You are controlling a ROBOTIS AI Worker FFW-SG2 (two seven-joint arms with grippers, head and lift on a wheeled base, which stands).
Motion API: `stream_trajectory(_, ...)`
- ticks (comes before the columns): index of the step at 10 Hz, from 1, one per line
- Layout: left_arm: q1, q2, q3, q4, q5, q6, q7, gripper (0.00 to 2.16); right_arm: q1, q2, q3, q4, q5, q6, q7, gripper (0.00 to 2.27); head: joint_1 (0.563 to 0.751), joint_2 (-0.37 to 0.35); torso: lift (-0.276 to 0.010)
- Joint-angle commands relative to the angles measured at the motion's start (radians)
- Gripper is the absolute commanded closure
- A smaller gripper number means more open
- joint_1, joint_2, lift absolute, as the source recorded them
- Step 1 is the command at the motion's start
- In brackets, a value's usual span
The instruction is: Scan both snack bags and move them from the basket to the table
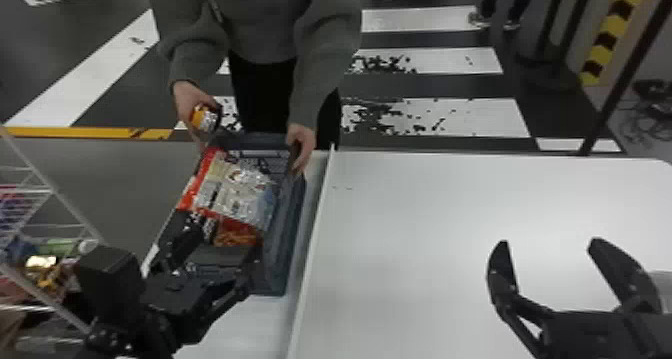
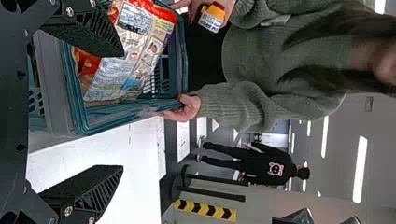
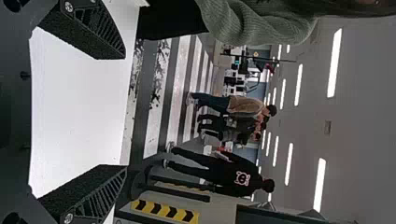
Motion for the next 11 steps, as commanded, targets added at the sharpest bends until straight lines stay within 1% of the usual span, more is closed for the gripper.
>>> stream_trajectory(1,0.0,-0.002,0.0,-0.001,0.0,-0.006,-0.001,0.15,0.0,0.001,0.002,0.0,0.0,0.0,0.0,0.08,0.695,0.129,-0.098)
stream_trajectory(3,-0.003,-0.002,0.002,0.001,0.006,-0.006,0.0,0.15,0.0,-0.001,0.006,0.005,0.003,0.0,0.0,0.08,0.695,0.13,-0.098)
stream_trajectory(4,-0.012,-0.003,0.007,0.006,0.018,-0.006,0.006,0.15,0.002,-0.001,0.008,0.005,0.005,0.0,0.0,0.08,0.695,0.132,-0.098)
stream_trajectory(5,-0.027,-0.003,0.019,0.01,0.043,0.0,0.011,0.15,0.006,-0.002,0.009,0.003,0.011,0.0,0.0,0.08,0.695,0.136,-0.098)
stream_trajectory(6,-0.047,-0.005,0.037,0.021,0.084,0.013,0.009,0.15,0.012,-0.004,0.009,0.002,0.014,0.0,0.0,0.08,0.695,0.143,-0.098)
stream_trajectory(7,-0.087,-0.014,0.054,0.038,0.132,0.068,0.011,0.15,0.02,-0.005,0.009,0.0,0.02,-0.003,0.0,0.08,0.695,0.152,-0.098)
stream_trajectory(8,-0.127,-0.028,0.063,0.05,0.172,0.123,0.009,0.15,0.023,-0.005,0.016,0.002,0.029,0.0,0.0,0.08,0.695,0.156,-0.098)
stream_trajectory(9,-0.161,-0.035,0.063,0.053,0.192,0.169,0.017,0.15,0.022,-0.004,0.028,0.005,0.046,0.0,0.0,0.08,0.695,0.161,-0.098)
stream_trajectory(10,-0.189,-0.04,0.062,0.056,0.216,0.184,0.025,0.15,0.014,-0.002,0.039,0.015,0.057,0.003,0.0,0.08,0.695,0.164,-0.098)
stream_trajectory(11,-0.215,-0.04,0.062,0.069,0.232,0.191,0.034,0.15,0.011,-0.002,0.042,0.028,0.062,0.003,0.0,0.08,0.695,0.165,-0.098)
